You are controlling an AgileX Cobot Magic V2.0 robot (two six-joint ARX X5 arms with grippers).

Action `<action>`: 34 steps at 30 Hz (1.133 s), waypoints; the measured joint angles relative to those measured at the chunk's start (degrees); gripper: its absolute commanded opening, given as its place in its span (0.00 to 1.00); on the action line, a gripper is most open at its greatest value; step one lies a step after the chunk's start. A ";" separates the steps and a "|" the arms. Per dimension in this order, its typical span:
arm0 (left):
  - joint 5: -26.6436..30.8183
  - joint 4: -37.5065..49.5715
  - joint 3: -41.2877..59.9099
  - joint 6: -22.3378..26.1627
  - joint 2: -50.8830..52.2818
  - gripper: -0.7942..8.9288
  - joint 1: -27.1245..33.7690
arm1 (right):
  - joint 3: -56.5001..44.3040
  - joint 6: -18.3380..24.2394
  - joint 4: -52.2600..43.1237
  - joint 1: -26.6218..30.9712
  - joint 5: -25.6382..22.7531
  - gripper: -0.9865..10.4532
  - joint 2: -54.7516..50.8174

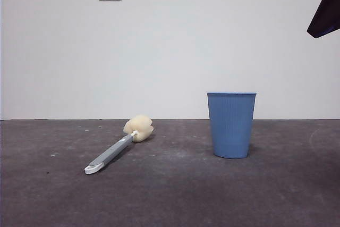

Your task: Pick up the cup brush,pick up the cup,insert the brush into the cup,clean the cup,put the cup brush back,put the cup back to the fixed position on the table

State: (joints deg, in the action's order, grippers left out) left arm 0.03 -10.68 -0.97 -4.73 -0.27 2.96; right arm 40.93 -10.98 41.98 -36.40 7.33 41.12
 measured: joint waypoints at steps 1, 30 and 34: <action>0.00 0.00 0.00 0.00 0.00 0.08 0.00 | 0.00 0.00 0.00 0.00 0.00 0.09 0.00; 0.00 0.00 0.00 0.00 0.00 0.08 0.00 | -5.46 4.70 -12.72 24.17 -1.51 0.09 -20.76; 0.00 0.00 0.00 0.00 0.00 0.08 0.00 | -13.77 5.46 -22.29 27.43 -1.51 0.09 -26.73</action>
State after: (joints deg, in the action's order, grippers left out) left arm 0.03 -10.68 -0.97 -4.73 -0.27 2.96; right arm 27.16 -5.52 19.68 -8.97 5.82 14.39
